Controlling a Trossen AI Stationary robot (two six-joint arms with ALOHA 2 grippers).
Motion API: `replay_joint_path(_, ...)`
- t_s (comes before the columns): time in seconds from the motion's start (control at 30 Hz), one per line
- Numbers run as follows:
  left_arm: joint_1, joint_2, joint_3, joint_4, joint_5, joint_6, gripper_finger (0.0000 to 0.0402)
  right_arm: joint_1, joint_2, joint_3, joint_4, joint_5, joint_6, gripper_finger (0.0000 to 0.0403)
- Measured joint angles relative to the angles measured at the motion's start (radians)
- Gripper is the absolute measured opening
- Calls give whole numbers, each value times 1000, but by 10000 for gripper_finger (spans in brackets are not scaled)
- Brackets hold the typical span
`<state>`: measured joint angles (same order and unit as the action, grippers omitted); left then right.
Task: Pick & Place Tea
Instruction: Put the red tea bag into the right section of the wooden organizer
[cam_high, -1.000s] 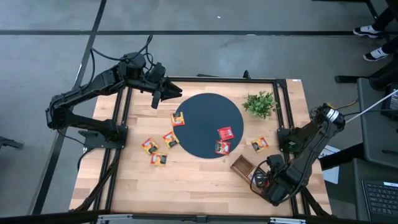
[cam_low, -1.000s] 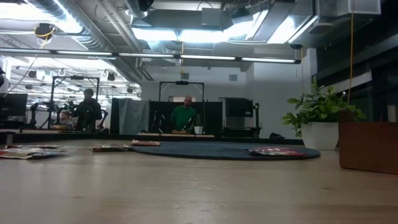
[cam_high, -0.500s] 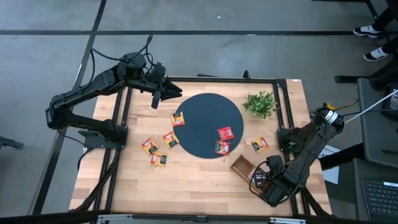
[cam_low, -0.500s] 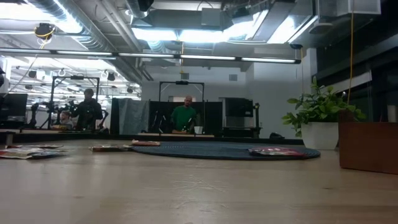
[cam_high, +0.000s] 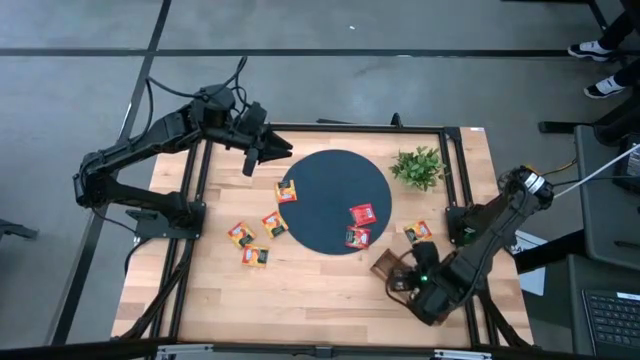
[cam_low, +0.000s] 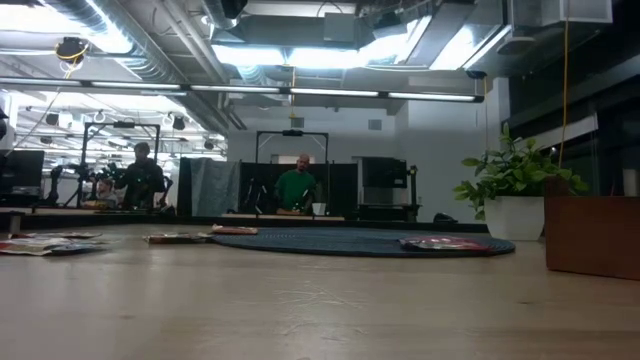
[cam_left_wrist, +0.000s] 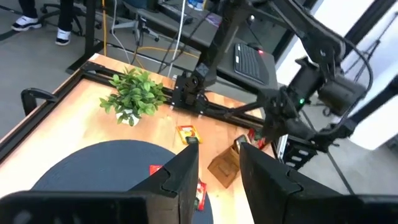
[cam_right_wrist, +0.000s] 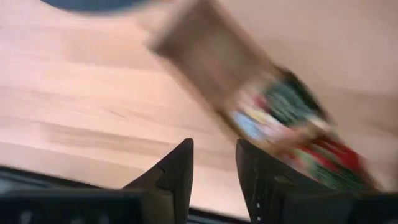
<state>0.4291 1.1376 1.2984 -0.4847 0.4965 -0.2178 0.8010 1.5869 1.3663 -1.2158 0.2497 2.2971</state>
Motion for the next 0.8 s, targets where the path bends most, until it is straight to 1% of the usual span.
replay_joint_path(0.07, -22, 11, 0, -1, 1, 10, 113, -25, -10, 0, 33, 80, -34, 119)
replay_joint_path(0.13, -52, 32, 0, -9, 2, 19, 113, -55, -20, 0, 51, 120, -81, 118)
replay_joint_path(0.23, -104, 81, 0, -7, -4, 25, 111, -110, -34, 0, 59, 118, -167, 118)
replay_joint_path(0.4, -162, 189, -1, -9, -18, 97, 98, -207, -47, 0, 109, 118, -330, 118)
replay_joint_path(0.47, -178, 231, -1, -12, -38, 129, 92, -241, -48, 0, 145, 114, -426, 118)
replay_joint_path(0.53, -193, 267, -1, -18, -57, 153, 88, -280, -50, 0, 177, 84, -509, 118)
replay_joint_path(0.63, -205, 301, -1, -28, -57, 162, 84, -340, -49, 0, 178, 15, -599, 118)
replay_joint_path(0.8, -225, 331, -1, -36, -83, 203, 77, -434, -27, 0, 170, -16, -729, 118)
